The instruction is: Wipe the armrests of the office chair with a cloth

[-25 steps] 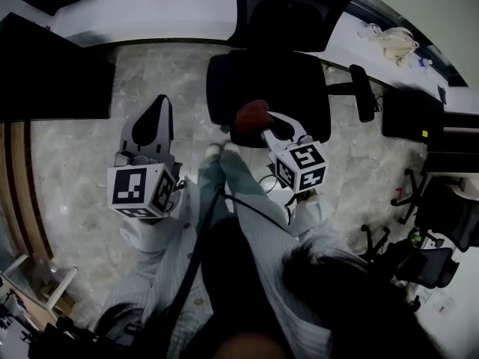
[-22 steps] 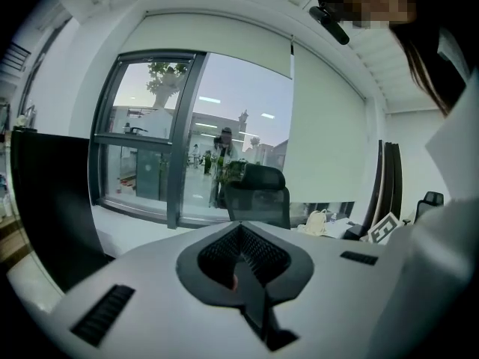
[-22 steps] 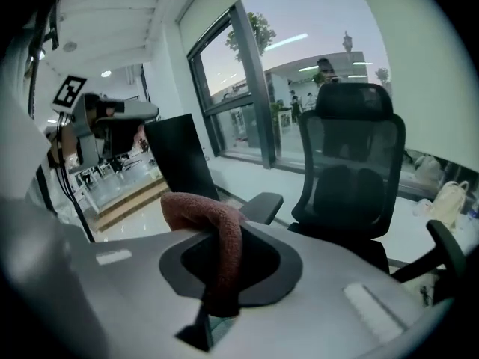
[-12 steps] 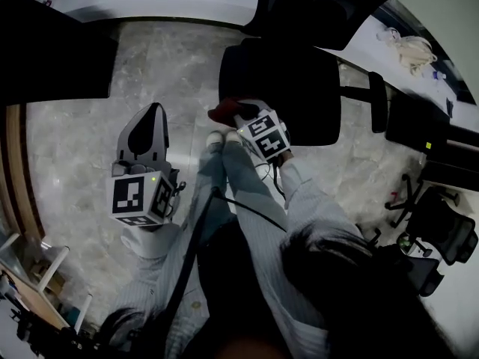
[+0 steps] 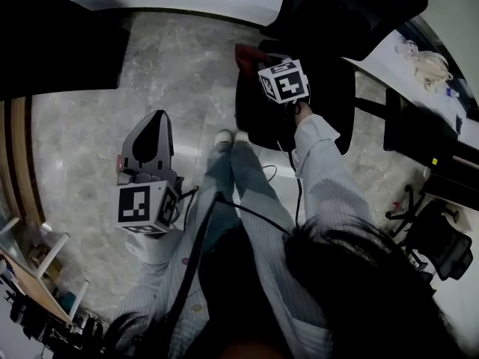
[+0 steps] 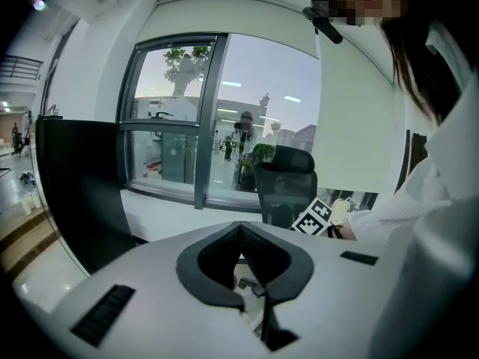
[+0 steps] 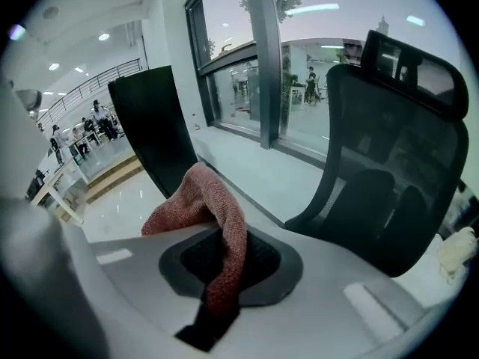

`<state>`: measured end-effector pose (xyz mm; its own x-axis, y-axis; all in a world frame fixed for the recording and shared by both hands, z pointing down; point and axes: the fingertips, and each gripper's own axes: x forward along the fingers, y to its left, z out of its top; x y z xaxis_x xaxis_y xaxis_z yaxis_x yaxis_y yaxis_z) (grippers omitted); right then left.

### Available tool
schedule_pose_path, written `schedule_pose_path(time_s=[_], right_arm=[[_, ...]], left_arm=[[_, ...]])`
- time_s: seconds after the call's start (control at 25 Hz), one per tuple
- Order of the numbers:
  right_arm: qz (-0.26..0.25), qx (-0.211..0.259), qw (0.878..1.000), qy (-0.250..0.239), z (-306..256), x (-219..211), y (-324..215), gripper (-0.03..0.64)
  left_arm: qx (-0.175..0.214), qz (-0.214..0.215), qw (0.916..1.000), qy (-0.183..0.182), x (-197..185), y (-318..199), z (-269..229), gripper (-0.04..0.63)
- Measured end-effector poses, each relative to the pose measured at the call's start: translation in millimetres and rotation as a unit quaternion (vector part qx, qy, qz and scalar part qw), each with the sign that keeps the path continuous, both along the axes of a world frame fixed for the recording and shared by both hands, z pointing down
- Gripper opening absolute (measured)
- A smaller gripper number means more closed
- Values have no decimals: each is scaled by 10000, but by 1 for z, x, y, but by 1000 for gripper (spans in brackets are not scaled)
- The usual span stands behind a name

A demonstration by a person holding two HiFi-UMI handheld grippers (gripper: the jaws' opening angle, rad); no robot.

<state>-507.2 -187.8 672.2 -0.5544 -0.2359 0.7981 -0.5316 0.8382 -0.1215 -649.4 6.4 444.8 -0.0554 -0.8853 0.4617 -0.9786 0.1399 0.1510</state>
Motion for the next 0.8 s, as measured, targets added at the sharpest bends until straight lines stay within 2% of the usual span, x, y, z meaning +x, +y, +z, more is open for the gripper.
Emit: schedule_pose_path(time_s=[0.16,0.28,0.44,0.56,0.8], right_arm=[[51,127,9997,205,9,-5,-43,32],[10,12,9998,174,11,-11,-44,31],[-474,-139,9988,-72,-2,-14,10,29],[-882,-158,9959,-125,-12,-2,60,29],[-1251,-496,9905,-296,-28,27,157,29]], left_arm=[[-19,52,10000,-25,-2,-7,2,3],[-41,106,9999,-48,-8,-9,6,3],[-53,145,9999,-7,-11,-20,9,3],[122,301,9994,109,-3,-31,3,3],[179,601,9980,105,8,-47,1,4]])
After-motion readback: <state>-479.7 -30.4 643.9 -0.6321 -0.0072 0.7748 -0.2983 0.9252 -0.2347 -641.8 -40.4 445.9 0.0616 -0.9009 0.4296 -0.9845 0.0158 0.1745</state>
